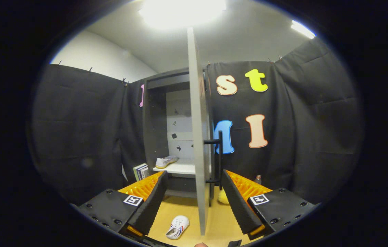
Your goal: Open the shoe cabinet door, grab the shoes and put them into the shoe cabinet, then close the shoe cabinet door.
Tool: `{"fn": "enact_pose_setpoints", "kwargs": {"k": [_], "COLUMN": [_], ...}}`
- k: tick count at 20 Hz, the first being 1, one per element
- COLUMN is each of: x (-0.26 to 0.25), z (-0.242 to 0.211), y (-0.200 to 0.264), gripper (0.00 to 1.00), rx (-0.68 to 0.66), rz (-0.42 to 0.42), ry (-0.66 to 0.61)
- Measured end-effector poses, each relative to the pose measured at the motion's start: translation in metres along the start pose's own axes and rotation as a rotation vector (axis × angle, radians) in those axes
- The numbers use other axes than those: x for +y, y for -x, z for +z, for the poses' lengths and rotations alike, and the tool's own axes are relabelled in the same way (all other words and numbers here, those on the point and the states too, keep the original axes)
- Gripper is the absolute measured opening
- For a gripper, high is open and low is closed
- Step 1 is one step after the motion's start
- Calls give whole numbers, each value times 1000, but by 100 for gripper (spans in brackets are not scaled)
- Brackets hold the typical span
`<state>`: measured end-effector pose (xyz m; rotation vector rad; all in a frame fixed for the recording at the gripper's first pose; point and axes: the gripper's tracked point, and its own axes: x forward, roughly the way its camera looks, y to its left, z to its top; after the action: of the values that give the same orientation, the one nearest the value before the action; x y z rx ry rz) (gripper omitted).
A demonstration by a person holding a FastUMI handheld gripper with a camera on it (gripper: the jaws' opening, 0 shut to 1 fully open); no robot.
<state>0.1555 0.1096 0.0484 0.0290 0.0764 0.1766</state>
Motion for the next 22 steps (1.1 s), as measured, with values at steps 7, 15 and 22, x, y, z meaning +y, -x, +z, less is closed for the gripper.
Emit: {"fn": "enact_pose_setpoints", "kwargs": {"k": [7, 15, 22], "x": [65, 86, 99], "z": [-65, -167, -255], "y": [-31, -91, -121], "gripper": [97, 98, 98], "rx": [92, 243, 389], "rz": [79, 48, 49], "ry": [-7, 12, 65]}}
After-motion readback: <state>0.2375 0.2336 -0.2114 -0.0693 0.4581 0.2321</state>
